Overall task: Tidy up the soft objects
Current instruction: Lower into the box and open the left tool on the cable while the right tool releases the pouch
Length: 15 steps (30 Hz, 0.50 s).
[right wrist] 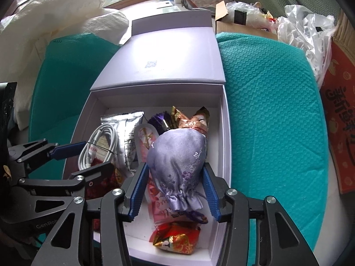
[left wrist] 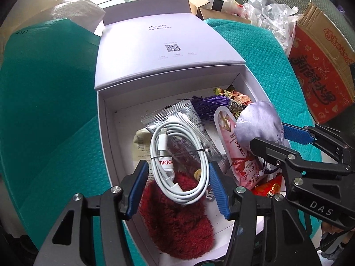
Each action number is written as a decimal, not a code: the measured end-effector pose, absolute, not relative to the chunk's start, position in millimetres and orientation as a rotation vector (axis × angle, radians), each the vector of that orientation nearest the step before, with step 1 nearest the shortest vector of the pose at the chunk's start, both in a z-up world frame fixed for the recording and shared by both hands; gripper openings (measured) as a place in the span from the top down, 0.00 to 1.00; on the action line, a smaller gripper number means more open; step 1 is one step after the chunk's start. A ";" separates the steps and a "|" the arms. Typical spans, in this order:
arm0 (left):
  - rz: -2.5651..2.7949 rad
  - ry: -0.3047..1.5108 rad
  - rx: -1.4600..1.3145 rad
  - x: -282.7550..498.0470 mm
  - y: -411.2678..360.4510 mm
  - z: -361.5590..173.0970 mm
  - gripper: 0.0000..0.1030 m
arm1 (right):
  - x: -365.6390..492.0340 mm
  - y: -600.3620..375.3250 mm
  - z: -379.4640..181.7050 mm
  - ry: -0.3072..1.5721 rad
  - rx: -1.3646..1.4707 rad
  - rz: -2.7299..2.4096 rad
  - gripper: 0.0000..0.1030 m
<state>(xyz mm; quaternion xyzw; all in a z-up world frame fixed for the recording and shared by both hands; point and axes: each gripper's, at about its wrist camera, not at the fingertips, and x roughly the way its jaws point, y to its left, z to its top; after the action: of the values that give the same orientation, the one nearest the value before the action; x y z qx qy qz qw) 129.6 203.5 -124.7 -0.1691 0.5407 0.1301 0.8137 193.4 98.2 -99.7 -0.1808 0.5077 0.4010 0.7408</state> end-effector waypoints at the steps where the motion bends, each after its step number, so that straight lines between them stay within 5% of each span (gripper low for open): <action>1: 0.273 1.153 -0.359 131.5 203.2 -124.2 0.46 | 192.9 98.2 -97.8 1.109 -0.401 0.881 0.53; 7: 0.285 1.127 -0.292 136.7 197.9 -112.7 0.46 | 197.1 97.3 -90.7 1.092 -0.422 0.868 0.49; 15: 0.336 1.107 -0.274 138.5 203.9 -94.2 0.31 | 203.5 95.2 -76.3 1.077 -0.403 0.853 0.45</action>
<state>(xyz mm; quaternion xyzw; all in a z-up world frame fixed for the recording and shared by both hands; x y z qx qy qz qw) 138.5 203.9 -94.2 -0.1291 0.5214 0.1583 0.8285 203.5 95.2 -76.3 -0.1846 0.4935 0.3909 0.7547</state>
